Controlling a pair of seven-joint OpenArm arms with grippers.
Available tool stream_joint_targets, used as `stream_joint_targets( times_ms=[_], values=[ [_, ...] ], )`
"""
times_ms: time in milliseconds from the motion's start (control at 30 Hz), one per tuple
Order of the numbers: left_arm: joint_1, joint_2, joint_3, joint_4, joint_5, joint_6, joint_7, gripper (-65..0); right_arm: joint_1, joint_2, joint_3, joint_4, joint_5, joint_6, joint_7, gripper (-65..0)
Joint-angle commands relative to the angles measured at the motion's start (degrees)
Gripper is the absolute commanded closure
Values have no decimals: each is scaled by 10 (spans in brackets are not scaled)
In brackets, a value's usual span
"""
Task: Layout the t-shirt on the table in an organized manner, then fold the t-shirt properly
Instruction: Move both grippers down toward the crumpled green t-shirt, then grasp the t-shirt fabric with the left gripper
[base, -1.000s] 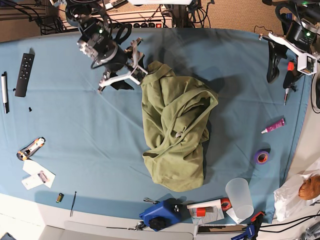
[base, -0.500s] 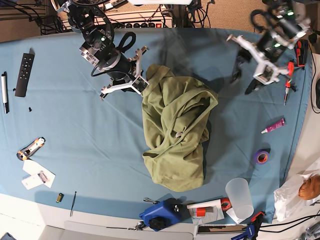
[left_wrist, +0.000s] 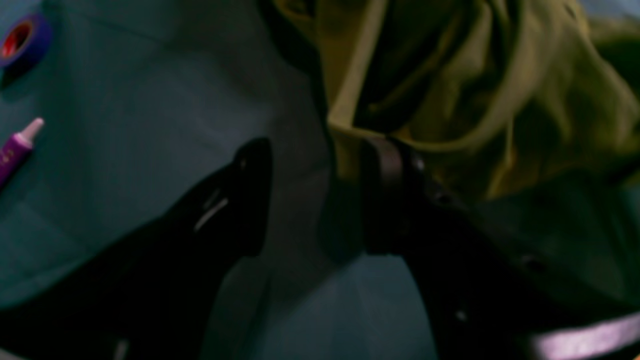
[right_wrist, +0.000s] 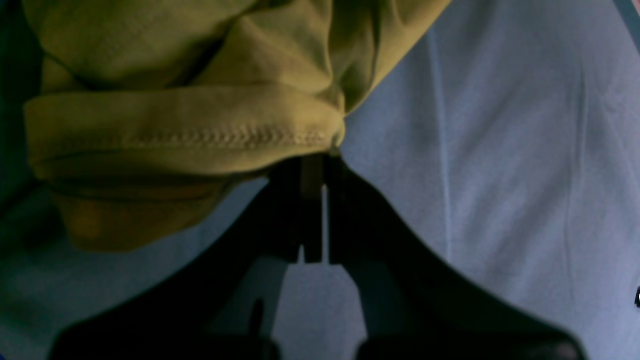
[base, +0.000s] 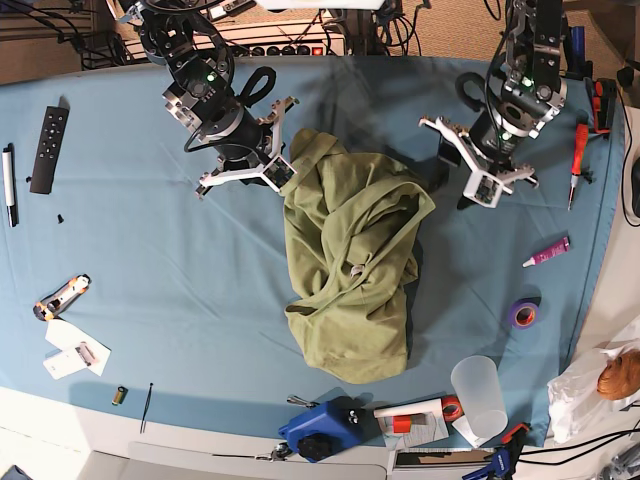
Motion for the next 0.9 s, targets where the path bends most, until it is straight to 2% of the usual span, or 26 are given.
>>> stream_joint_targets(
  times_ms=[0,133,267,533,600,700,800,867],
  values=[
    [-8,-2,-2,11,-19,-7,-12,-294,4,3,3,10,-1,-5,10,0],
    [-22,6,-1,5,-49,-40,10,-294,5,3,3,10,-2,-5,8,0],
    [-37,13,-1,-9,-75,-38,12,-294,4,3,3,10,-2,-5,4,0],
    [-85,13,-1,-96,-75,-41,24,-294,4,3,3,10,-2,-5,-3,0],
    [-95,13,-1,-116,-79,-69,50,-294,4,3,3,10,-2,-5,-3,0],
    [-98,13,-1,-123,-133,-85,95,-294,5,3,3,10,-2,-5,-3,0],
    [-100,13,-1,-123,-182,-85,96,-294,5,3,3,10,-2,-5,-3,0],
    [-105,14,-1,-123,-186,-85,96,-294,5,3,3,10,-2,-5,-3,0]
  ],
)
